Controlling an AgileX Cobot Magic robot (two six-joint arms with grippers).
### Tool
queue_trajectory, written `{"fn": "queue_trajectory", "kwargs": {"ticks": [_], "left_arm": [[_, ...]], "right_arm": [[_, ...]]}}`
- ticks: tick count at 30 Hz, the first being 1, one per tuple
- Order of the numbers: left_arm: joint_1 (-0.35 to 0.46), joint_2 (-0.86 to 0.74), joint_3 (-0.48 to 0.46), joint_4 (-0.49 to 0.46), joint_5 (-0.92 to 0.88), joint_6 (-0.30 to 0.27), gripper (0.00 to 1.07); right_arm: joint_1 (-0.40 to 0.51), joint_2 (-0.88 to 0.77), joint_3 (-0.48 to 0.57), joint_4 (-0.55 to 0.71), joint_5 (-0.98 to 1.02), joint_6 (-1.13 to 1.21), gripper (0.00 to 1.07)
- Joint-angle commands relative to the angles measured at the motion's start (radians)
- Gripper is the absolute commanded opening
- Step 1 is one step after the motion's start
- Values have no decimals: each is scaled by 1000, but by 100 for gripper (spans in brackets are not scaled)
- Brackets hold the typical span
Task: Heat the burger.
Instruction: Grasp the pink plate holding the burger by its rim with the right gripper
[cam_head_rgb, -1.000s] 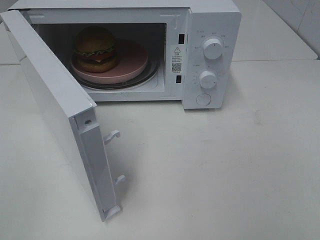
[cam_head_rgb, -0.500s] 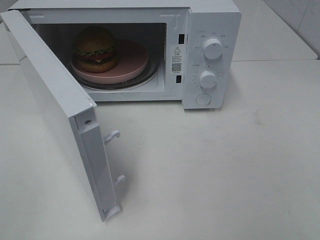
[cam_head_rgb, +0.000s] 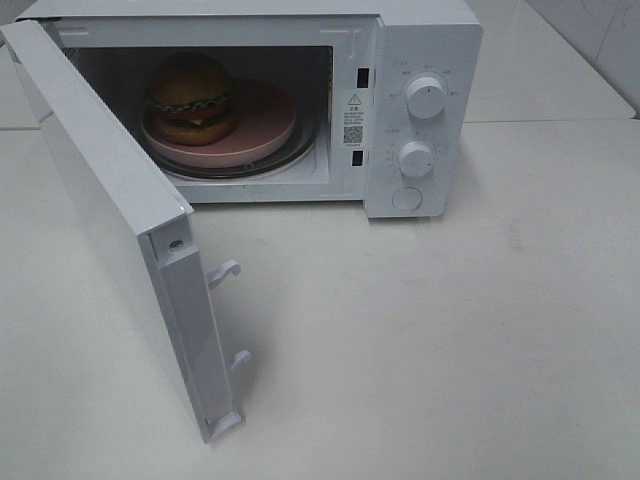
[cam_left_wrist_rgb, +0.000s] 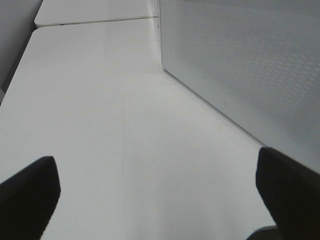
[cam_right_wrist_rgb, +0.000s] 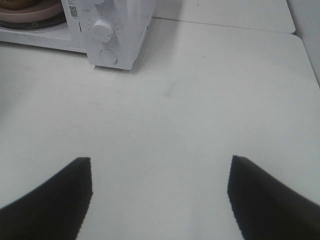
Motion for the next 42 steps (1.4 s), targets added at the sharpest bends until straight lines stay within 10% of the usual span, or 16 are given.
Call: {"fn": "queue_trajectory", "kwargs": {"ticks": [1,29,42], "left_arm": [[-1,-6,3,-1,-12,-3,101],[-1,-6,3,-1,-12,-3,101],[-1,-6,3,-1,-12,-3,101]], "right_arm": [[-7,25,-1,-4,-29,7,73],[-4,791,-6,-6,-602,-300,76],[123,1099,-171,7,-617,-755,76]]}}
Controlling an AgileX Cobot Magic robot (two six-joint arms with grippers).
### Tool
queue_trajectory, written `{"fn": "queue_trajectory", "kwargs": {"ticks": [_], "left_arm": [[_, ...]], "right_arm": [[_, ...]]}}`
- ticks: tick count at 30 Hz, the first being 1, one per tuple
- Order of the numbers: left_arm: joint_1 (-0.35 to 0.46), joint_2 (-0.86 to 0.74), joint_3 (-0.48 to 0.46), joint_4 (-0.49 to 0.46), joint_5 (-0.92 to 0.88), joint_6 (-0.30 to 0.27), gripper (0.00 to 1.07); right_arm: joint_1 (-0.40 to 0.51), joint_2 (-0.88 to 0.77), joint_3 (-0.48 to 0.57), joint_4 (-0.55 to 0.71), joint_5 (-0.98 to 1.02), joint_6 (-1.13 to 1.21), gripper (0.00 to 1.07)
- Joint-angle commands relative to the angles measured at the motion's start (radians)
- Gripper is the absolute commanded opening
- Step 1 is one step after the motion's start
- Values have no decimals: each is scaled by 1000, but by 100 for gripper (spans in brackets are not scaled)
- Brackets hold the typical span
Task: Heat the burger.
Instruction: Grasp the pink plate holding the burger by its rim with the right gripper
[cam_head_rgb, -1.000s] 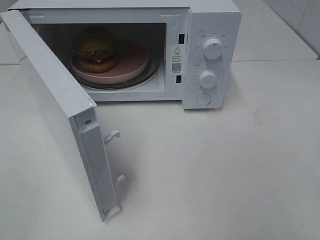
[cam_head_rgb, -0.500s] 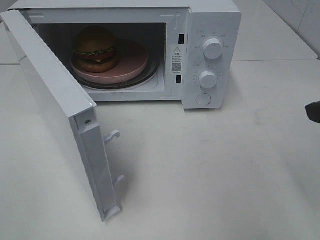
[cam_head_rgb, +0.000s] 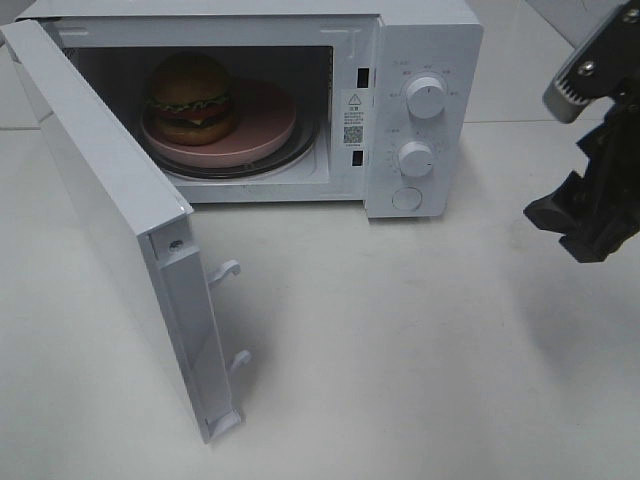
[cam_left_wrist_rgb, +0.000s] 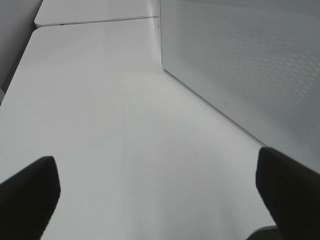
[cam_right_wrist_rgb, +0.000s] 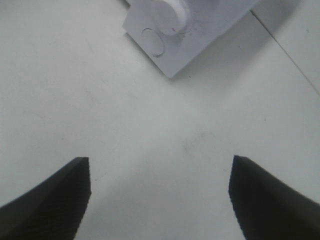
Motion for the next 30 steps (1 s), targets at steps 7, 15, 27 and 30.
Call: {"fn": "queue_trajectory", "kwargs": {"ticks": [7,15,27,30], "left_arm": [[-1,-6,3,-1,-12,-3,101],[-1,-6,3,-1,-12,-3,101],[-1,-6,3,-1,-12,-3,101],[-1,-6,3,-1,-12,-3,101]], "right_arm": [[88,108,-35,103,-50,-636,76],[161,168,-95,117,-56,-764,77],[272,355,-261,89,-9,-729,84],[305,424,-325,52,-7,-712,87]]}}
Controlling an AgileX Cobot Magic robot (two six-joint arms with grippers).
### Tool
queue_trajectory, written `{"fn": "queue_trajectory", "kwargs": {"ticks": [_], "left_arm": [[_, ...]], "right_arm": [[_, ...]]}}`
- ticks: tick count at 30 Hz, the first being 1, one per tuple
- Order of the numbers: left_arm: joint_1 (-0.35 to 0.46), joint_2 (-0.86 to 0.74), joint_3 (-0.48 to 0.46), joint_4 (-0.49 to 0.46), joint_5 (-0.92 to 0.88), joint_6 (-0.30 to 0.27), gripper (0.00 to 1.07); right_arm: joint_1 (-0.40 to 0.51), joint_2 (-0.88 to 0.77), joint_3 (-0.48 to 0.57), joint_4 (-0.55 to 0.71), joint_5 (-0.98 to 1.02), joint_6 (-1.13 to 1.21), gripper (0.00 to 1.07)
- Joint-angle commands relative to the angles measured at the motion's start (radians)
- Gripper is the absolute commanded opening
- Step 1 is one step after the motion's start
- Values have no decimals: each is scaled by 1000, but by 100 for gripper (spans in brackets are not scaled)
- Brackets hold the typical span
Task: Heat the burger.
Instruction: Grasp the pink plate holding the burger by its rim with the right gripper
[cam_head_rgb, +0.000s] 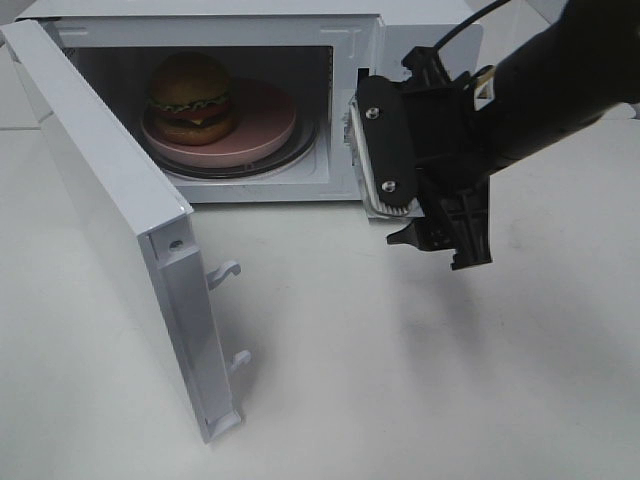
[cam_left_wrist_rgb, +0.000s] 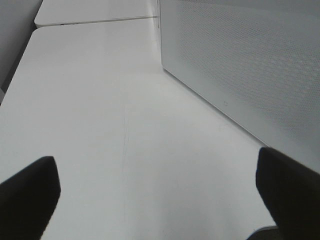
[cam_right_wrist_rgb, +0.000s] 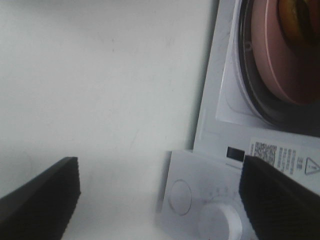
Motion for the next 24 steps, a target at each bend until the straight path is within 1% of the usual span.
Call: {"fn": "queue_trajectory", "kwargs": {"ticks": [1,2,4,5,8,10,11,13,14,16,19,21,22,24], "left_arm": [[-1,-6,3,-1,-12,-3,101],[-1,-6,3,-1,-12,-3,101],[-1,-6,3,-1,-12,-3,101],[-1,-6,3,-1,-12,-3,101],[-1,-6,3,-1,-12,-3,101],[-1,-6,3,-1,-12,-3,101],[-1,-6,3,-1,-12,-3,101],[-1,-6,3,-1,-12,-3,101],[-1,-6,3,-1,-12,-3,101],[-1,-6,3,-1,-12,-3,101],[-1,-6,3,-1,-12,-3,101],[-1,-6,3,-1,-12,-3,101],[-1,-6,3,-1,-12,-3,101],[-1,-6,3,-1,-12,-3,101]], "right_arm": [[29,54,-60,-47,12,23,88],[40,91,-92,-87,12,42,87],[46,106,-111,-96,10,51,87],[54,141,-150,-120,6,72,87],[59,156,-166,-128,3,74,87],[72,208,-222,-162,2,85,87],[72,208,-222,-162,2,85,87],[81,272,-291,-222,-21,152,87],[81,272,-291,-222,-21,152,87],[81,324,-342,-255,-33,202,87],[81,339,-359,-263,-33,213,87],[81,389,-410,-269,-42,220,87],[81,389,-410,-269,-42,220,87],[81,432,-448,-269,-42,236,87]]}}
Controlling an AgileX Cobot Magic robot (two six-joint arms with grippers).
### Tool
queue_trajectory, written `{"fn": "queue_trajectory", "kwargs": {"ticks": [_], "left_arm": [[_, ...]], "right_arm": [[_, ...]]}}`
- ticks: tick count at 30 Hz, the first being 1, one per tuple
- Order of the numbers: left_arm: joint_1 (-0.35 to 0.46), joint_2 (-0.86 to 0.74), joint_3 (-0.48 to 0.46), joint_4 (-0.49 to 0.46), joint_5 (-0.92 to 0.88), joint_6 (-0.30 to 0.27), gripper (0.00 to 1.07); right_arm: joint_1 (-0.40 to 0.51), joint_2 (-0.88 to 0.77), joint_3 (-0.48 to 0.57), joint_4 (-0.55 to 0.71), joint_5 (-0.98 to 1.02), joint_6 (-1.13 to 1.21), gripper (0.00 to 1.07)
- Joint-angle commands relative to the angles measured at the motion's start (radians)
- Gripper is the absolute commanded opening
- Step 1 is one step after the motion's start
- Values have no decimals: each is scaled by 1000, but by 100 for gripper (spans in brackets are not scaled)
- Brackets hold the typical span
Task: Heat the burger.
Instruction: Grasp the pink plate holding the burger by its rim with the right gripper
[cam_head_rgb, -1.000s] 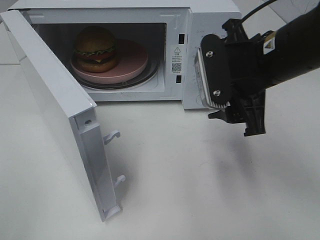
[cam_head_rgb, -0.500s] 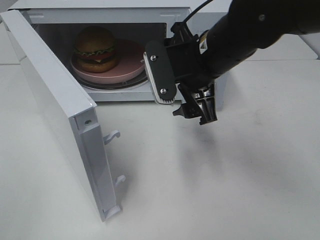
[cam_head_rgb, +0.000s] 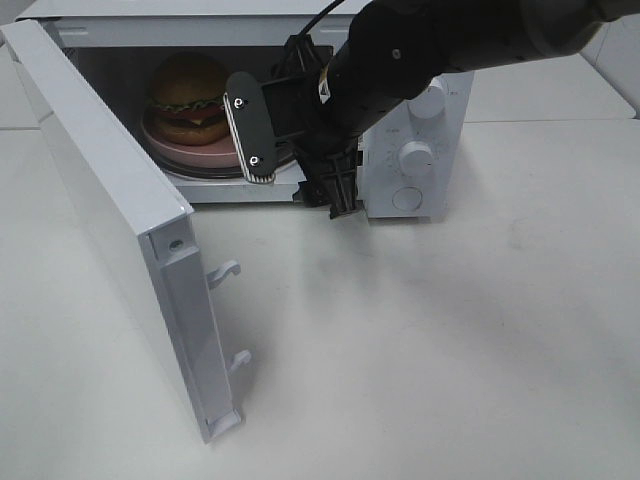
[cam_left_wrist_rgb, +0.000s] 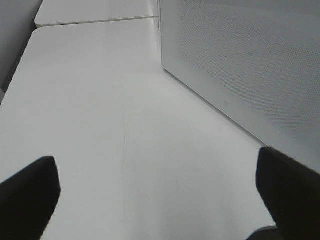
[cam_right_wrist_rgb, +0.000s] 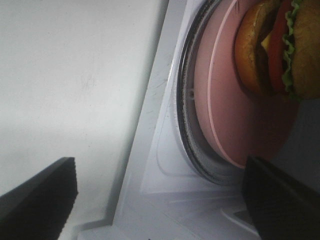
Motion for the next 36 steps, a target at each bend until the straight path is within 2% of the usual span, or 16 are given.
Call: {"fn": "queue_trajectory", "kwargs": {"ticks": [1,11,22,31,33,35,36], "left_arm": [[-1,-6,3,-1,-12,-3,101],[-1,-6,3,-1,-12,-3,101],[-1,-6,3,-1,-12,-3,101],[-1,-6,3,-1,-12,-3,101],[-1,-6,3,-1,-12,-3,101],[-1,-6,3,-1,-12,-3,101],[-1,-6,3,-1,-12,-3,101]], "right_arm": [[3,30,-33,-7,-7,24,87],[3,195,-205,-14,7,92,85],[3,353,-422,-9,107,127,80],[3,417,-500,1,124,138,74],[3,429,-513,9,126,138,71],[3,444,-526,13,119,136,63],[3,444,-526,13,119,136,63]]}}
